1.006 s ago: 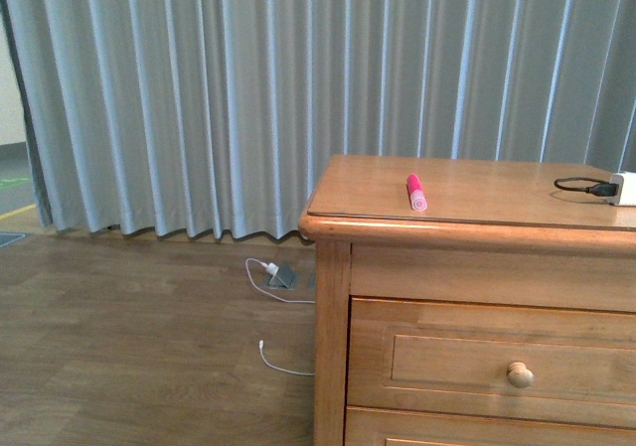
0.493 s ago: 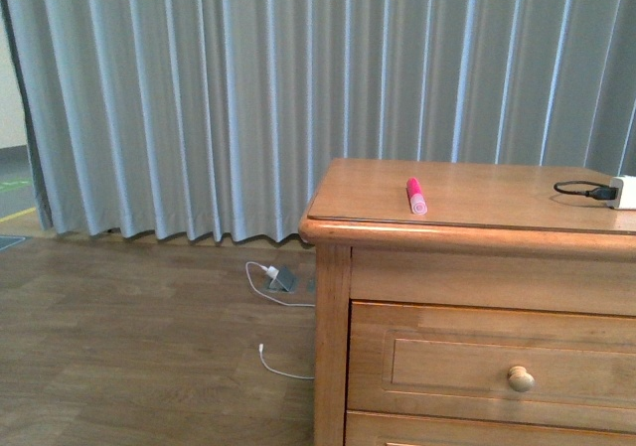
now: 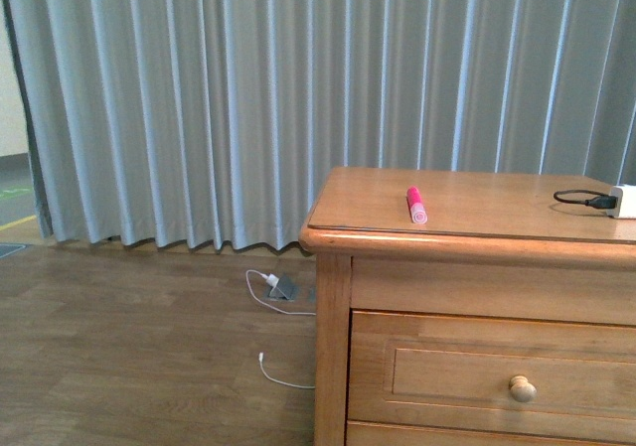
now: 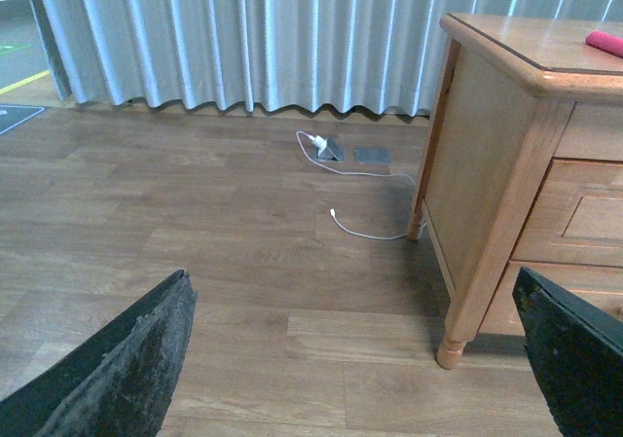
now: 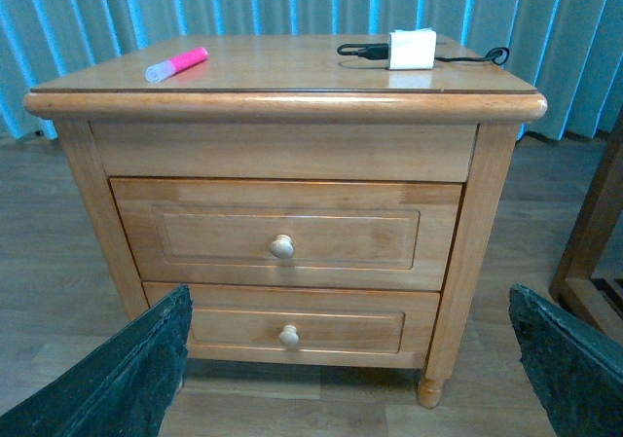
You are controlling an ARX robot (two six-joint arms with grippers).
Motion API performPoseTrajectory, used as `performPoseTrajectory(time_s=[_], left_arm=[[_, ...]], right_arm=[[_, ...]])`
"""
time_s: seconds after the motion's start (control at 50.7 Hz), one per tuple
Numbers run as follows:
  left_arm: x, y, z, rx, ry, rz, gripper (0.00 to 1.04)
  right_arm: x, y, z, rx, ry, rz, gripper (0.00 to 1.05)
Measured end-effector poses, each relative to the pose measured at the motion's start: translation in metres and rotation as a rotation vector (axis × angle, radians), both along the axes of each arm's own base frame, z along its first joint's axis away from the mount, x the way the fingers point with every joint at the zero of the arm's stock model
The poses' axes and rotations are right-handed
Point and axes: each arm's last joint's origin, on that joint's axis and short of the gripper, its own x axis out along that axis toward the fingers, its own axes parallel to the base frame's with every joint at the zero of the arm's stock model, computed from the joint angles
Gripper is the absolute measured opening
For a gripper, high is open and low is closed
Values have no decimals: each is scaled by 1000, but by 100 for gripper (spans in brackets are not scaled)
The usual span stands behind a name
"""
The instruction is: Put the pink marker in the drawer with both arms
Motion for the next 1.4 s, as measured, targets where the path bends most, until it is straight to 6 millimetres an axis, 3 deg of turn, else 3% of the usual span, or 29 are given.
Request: performPoseTrajectory(time_s=[1.144, 1.243, 1.401], left_arm=[[0, 0, 0, 0, 0, 0, 99], [0, 0, 0, 0, 0, 0, 99], [0, 0, 0, 0, 0, 0, 99]], right_arm=[[0, 0, 0, 0, 0, 0, 96], [1, -1, -7, 75, 156, -127, 96], [4, 9, -2, 87, 232, -65, 96]])
